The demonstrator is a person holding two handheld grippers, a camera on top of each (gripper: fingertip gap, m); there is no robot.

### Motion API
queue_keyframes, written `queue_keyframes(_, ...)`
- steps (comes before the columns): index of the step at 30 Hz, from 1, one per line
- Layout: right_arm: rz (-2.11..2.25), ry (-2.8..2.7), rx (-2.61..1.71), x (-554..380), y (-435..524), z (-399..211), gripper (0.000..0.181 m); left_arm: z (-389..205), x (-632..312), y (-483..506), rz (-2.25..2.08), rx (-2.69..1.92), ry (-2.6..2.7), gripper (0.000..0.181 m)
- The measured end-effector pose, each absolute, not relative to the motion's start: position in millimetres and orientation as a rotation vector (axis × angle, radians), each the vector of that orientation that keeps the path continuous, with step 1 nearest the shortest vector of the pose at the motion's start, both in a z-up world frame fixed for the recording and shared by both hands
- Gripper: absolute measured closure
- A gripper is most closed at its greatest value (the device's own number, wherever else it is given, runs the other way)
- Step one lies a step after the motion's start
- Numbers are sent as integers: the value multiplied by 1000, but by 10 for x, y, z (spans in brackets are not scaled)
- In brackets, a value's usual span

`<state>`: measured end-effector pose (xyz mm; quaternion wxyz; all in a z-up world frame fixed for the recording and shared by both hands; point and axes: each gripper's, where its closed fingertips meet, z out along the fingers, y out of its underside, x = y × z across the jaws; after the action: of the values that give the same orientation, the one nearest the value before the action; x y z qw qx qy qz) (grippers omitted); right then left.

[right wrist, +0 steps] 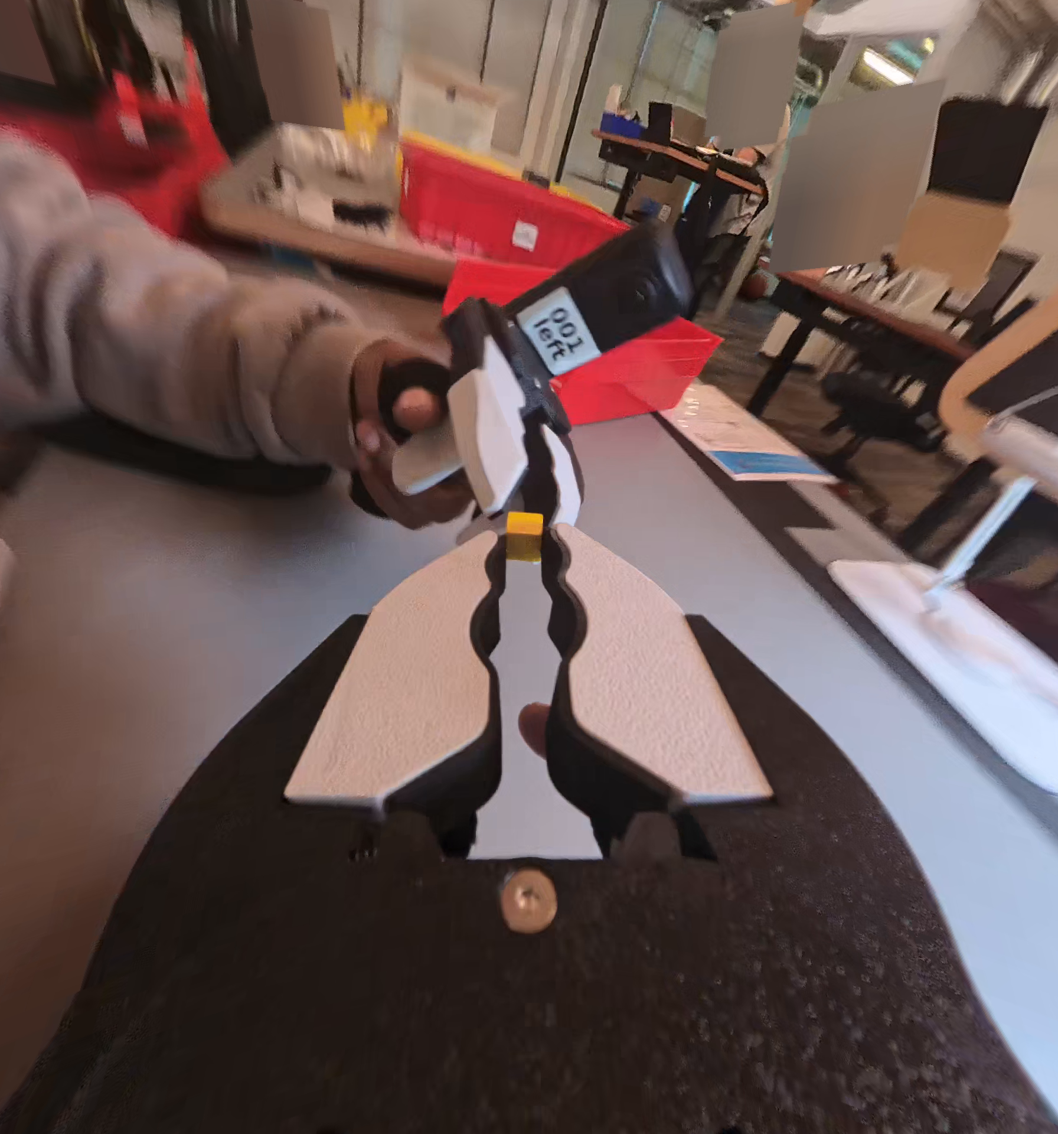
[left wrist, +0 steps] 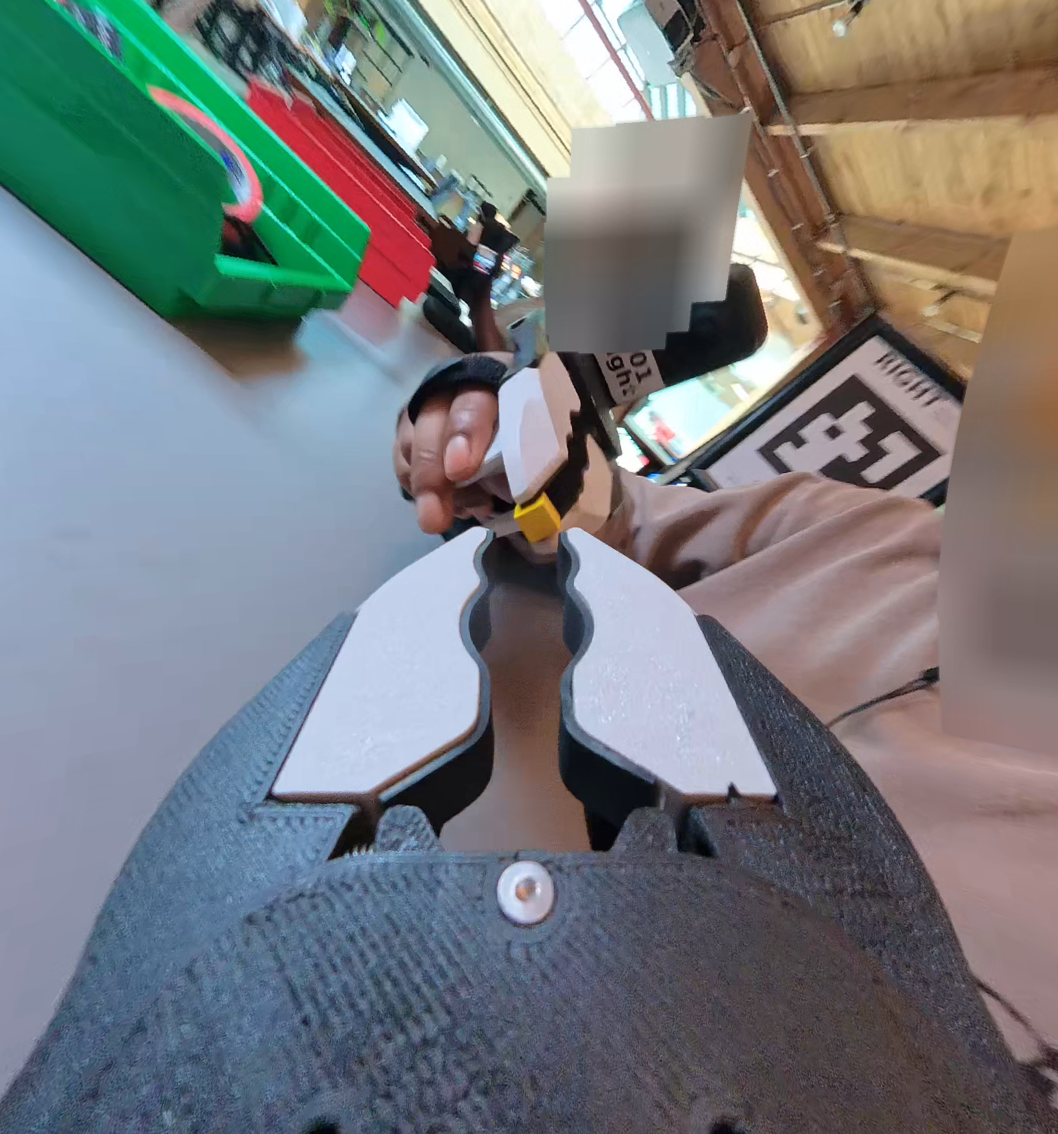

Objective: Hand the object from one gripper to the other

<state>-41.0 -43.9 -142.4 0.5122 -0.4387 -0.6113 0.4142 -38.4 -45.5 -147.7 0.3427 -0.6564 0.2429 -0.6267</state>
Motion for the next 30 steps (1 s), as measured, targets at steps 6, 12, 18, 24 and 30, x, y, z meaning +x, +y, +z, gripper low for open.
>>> queue_keyframes(6, 1782, -1159, -1366, -335, -353, -1192, 171, -1398, -448, -367, -950, -1573, 866, 160)
queue_keyframes(12, 2175, -1060, -1534, -412, -530, -1260, 171, -1324, -378, -420, -569, -1400, 1002, 157)
queue_keyframes(18, 2356, -1019, -1596, -426, -608, -1283, 171, -1300, -315, -541, -424, -1302, 1120, 169)
queue_keyframes(24, 1888, -979, -1760, -457, -212, -1522, 176, -1399, -430, -373, -133, -1345, 1144, 171)
queue_keyframes(30, 1631, -1090, -1631, -418, -232, -1368, 160, -1476, -501, -274, 59, -1383, 1164, 171)
